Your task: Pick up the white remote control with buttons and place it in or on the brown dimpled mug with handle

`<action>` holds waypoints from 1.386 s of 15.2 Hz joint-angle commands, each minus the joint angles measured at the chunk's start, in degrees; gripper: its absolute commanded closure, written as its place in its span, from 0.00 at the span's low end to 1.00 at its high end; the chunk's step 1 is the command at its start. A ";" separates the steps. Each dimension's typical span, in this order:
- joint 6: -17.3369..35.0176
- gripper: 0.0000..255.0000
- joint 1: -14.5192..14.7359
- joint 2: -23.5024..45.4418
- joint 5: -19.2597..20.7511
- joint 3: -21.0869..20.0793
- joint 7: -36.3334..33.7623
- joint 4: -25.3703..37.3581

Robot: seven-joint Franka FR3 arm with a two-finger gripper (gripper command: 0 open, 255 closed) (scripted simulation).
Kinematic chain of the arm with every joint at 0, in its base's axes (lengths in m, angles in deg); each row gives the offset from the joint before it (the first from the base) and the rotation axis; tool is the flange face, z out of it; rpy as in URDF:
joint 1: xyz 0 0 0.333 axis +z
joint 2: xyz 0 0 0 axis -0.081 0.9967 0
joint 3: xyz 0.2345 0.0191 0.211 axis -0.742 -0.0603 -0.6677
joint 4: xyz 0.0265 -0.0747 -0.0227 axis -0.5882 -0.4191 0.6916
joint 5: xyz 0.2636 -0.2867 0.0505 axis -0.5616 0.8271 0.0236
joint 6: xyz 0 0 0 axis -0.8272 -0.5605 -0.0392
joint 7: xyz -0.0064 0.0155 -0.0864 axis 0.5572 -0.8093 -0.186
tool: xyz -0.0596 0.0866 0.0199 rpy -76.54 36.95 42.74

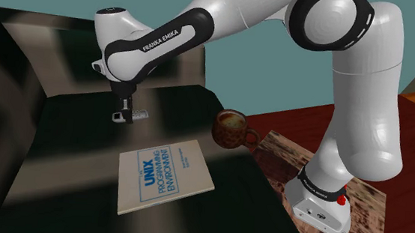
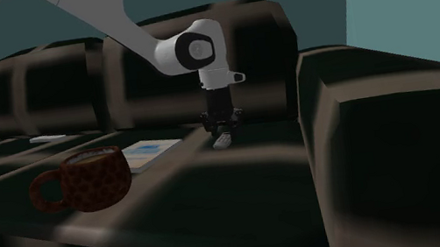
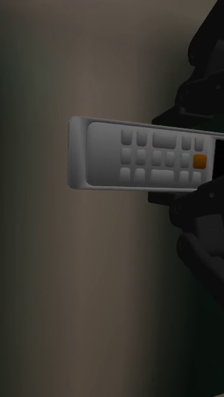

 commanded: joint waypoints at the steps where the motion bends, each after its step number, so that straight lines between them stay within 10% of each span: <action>1: 0.06 1.00 -0.07 0.15 0.05 0.10 0.00 -0.07; 21: -8.22 1.00 -0.23 -3.62 -0.67 -0.27 0.44 4.48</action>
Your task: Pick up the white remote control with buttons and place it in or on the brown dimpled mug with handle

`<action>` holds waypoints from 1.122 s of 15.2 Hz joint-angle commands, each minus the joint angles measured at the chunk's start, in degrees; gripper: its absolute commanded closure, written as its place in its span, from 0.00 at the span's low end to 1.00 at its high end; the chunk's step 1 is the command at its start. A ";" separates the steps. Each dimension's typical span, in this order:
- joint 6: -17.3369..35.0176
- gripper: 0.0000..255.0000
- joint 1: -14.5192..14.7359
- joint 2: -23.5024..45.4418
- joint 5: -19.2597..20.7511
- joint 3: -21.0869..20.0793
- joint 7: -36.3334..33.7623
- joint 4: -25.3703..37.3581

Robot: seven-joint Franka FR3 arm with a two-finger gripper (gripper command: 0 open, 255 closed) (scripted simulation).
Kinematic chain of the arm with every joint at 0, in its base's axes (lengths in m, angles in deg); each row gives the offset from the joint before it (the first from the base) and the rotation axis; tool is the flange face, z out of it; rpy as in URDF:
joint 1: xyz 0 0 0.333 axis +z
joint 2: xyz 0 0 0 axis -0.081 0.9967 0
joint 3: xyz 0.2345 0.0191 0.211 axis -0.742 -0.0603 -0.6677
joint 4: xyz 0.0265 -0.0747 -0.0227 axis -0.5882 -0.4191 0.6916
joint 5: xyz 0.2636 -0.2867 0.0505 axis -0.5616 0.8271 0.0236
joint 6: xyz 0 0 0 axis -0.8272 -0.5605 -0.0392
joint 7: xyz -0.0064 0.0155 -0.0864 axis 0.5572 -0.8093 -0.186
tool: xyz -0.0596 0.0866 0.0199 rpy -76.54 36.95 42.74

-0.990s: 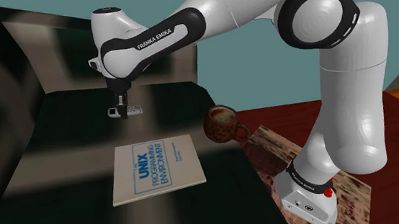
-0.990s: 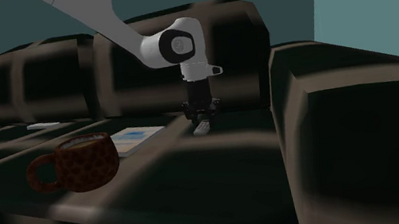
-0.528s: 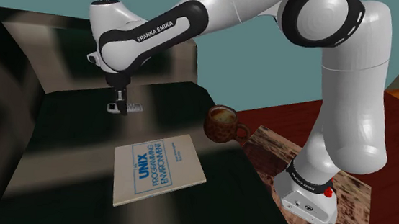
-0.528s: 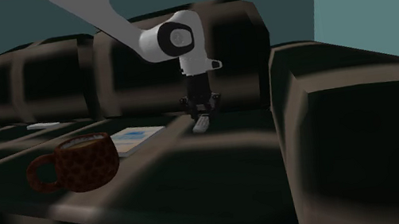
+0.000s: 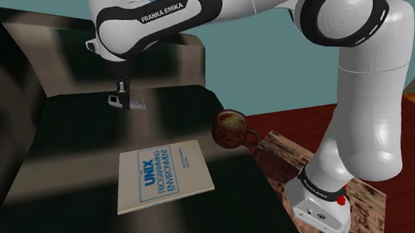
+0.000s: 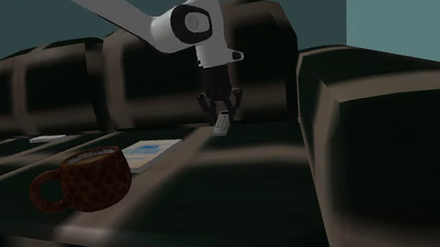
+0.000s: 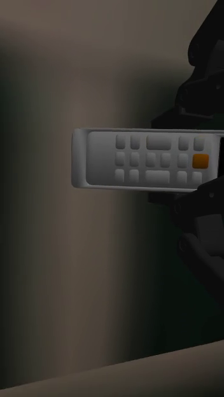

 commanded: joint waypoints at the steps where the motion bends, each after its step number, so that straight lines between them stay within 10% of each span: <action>1: -1.21 1.00 -0.03 -0.64 -0.11 -0.05 0.05 0.56; 17: -12.68 1.00 0.13 -2.46 -0.52 -0.28 0.37 10.23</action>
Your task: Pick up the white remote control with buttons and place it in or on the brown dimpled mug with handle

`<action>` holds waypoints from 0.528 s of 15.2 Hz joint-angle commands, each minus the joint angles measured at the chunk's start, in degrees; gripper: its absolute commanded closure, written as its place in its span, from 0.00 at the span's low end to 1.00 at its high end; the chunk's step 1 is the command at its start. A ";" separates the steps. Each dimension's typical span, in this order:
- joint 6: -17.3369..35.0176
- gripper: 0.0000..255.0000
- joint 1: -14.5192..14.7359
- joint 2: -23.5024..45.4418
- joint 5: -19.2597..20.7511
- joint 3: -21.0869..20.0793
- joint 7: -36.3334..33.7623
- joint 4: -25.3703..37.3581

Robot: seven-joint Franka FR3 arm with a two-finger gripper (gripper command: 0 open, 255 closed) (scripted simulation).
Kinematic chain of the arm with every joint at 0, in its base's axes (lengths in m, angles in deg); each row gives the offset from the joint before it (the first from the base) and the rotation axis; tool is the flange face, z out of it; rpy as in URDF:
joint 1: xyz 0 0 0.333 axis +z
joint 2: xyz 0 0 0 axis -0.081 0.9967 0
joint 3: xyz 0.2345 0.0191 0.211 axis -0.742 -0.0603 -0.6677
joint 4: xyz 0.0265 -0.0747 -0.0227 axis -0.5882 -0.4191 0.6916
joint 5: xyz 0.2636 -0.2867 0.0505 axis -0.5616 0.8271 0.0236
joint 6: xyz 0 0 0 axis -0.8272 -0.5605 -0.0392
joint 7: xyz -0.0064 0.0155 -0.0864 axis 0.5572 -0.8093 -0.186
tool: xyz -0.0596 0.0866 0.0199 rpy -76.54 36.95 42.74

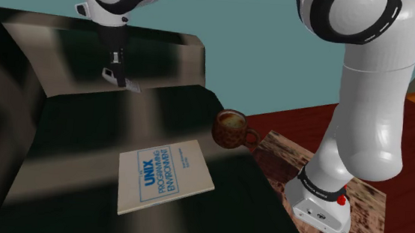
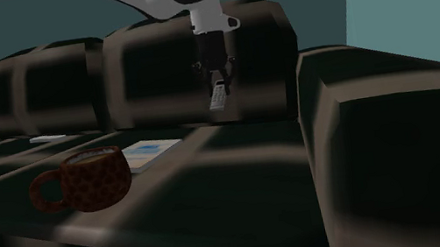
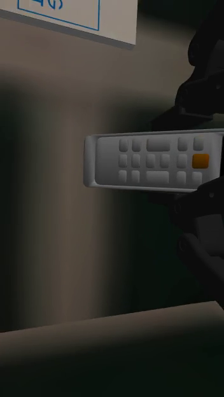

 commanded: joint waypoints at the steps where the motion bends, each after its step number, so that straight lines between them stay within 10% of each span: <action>1: -1.71 1.00 0.12 0.12 0.01 -0.04 -0.05 1.81; 3: -3.14 1.00 0.17 0.17 0.01 -0.05 -0.03 3.28; 8: 2.36 1.00 -1.53 -13.27 -2.01 -0.16 1.24 -15.50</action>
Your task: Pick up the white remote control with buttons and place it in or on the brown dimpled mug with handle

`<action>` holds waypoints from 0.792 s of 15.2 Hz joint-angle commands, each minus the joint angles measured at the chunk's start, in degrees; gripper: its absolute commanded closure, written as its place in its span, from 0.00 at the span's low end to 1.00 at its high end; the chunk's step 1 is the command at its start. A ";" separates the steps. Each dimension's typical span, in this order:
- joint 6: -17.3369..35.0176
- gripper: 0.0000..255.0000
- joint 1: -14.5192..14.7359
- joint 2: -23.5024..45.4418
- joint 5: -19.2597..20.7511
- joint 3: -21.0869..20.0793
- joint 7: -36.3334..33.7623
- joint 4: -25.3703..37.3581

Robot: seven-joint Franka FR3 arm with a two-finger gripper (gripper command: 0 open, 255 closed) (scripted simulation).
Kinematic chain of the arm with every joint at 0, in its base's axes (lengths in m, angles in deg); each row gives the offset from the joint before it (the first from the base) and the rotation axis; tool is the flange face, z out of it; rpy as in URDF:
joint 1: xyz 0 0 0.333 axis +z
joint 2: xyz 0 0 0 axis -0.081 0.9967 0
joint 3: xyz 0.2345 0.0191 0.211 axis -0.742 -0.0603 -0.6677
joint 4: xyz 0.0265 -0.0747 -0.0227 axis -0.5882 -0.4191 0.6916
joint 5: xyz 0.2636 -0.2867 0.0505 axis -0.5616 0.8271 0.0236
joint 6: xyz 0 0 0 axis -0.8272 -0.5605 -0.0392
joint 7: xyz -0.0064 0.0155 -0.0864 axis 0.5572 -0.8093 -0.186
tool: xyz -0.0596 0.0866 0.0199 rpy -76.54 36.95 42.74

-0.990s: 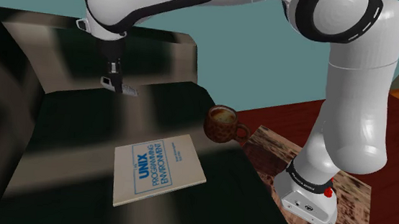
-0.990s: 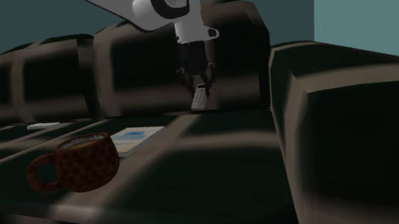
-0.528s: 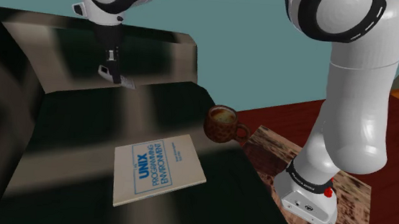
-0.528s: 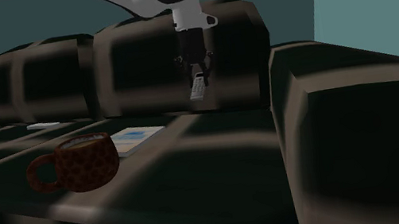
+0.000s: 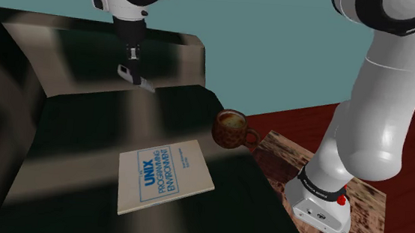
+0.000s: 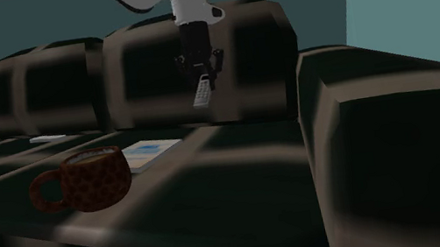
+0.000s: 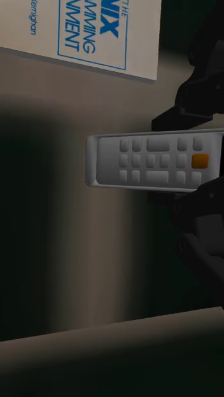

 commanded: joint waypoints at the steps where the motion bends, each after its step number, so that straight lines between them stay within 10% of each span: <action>1: 1.46 1.00 -0.54 -4.71 -0.77 0.08 0.67 -6.11; 12: 4.18 1.00 -1.34 -30.52 -4.49 1.78 4.68 -34.45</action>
